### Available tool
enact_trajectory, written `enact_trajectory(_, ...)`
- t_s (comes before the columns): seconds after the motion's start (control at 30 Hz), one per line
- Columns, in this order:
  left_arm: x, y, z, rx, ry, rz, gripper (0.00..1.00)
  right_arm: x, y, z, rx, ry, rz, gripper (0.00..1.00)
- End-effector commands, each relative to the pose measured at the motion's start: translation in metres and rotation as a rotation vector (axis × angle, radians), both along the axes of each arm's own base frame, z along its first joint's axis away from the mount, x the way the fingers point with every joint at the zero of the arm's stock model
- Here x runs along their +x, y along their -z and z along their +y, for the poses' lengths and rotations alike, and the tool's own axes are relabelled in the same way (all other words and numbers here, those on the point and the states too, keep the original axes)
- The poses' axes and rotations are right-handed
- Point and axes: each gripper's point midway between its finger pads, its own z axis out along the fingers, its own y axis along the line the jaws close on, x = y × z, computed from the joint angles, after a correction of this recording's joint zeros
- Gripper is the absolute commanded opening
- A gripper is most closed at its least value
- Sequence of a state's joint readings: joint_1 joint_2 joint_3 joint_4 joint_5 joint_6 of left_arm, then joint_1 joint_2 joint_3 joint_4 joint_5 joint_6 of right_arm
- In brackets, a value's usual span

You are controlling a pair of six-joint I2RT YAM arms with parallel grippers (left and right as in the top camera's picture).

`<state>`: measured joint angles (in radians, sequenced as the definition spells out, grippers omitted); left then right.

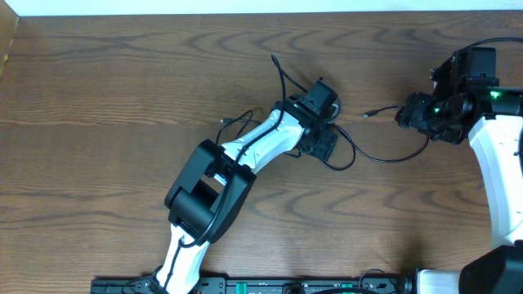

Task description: Untangle cables

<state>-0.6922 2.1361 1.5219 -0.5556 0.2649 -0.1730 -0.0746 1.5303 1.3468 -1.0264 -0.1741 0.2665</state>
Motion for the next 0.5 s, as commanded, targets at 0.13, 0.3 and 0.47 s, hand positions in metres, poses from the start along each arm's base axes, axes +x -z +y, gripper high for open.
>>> enact_trajectory(0.13,-0.001,-0.005,-0.004,-0.017,0.007,-0.003,0.22,0.000,-0.001,0.000,-0.015,-0.012,-0.005,0.65)
enact_trajectory(0.3,0.005,-0.056,-0.009,-0.090,0.007,-0.086,0.08,0.000,-0.001,0.002,-0.014,-0.042,-0.010,0.63)
enact_trajectory(0.47,0.006,-0.121,-0.010,-0.187,0.010,-0.188,0.08,-0.007,0.001,0.034,0.100,-0.258,-0.039,0.63)
